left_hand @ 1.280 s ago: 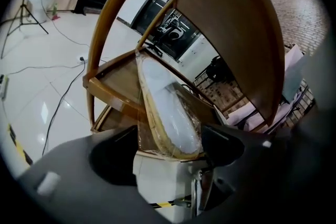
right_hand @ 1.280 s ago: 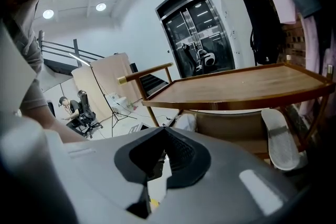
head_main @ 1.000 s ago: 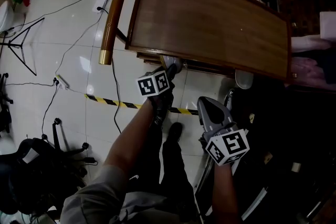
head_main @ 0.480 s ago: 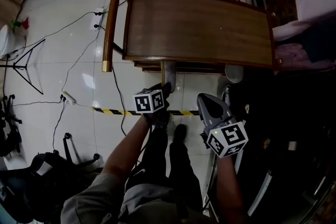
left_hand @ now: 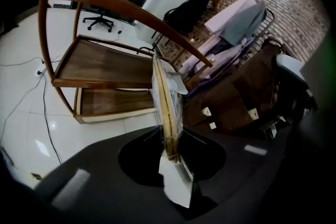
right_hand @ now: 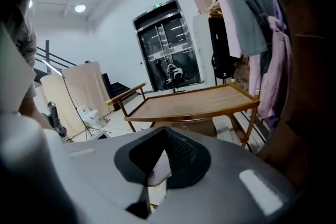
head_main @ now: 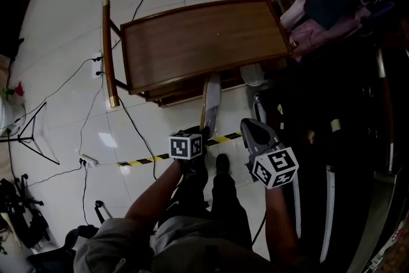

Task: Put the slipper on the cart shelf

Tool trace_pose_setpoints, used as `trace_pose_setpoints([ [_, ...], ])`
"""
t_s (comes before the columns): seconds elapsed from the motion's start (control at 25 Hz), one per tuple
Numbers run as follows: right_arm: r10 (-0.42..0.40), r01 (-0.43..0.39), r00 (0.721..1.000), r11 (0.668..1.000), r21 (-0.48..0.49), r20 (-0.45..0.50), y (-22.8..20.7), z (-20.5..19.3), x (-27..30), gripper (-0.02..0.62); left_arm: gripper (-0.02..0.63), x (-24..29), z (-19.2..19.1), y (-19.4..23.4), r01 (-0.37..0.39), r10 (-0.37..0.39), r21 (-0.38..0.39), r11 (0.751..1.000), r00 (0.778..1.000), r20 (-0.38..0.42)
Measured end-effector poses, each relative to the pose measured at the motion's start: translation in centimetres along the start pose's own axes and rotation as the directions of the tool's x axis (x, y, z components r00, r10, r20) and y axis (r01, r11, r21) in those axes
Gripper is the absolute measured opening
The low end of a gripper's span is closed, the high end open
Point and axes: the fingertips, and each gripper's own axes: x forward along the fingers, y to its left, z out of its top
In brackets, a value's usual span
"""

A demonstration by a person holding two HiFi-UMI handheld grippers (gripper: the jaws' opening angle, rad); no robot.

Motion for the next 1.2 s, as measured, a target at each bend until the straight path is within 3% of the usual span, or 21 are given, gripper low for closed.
trace_pose_setpoints([
  [0.24,-0.121,0.118,0.990,0.992,0.037,0.070,-1.1,0.6,-7.6,-0.002,0.074,-2.5,-0.4,-6.8,0.049,-0.045,0.206,0.977,0.999,-0.021],
  [0.52,-0.187,0.186,0.965,0.982,0.025,0.184,0.4,1.4,-18.7,-0.002,0.074,-8.9,-1.2,-15.8,0.059,-0.091,0.406,0.912,0.994,0.059],
  [0.84,-0.251,0.256,0.930,0.967,0.020,0.268,3.1,-1.8,-32.9,-0.002,0.074,-16.3,-8.8,-25.6,0.124,-0.166,0.503,0.855,0.985,0.038],
  [0.92,-0.285,0.285,0.915,0.958,0.043,0.286,3.3,-3.0,-36.0,-0.002,0.074,-17.3,-11.2,-27.8,0.155,-0.192,0.534,0.831,0.981,0.014],
  [1.2,-0.417,0.394,0.849,0.909,0.134,0.326,4.0,-7.3,-44.5,-0.002,0.074,-17.8,-18.9,-34.9,0.289,-0.271,0.650,0.703,0.954,-0.131],
])
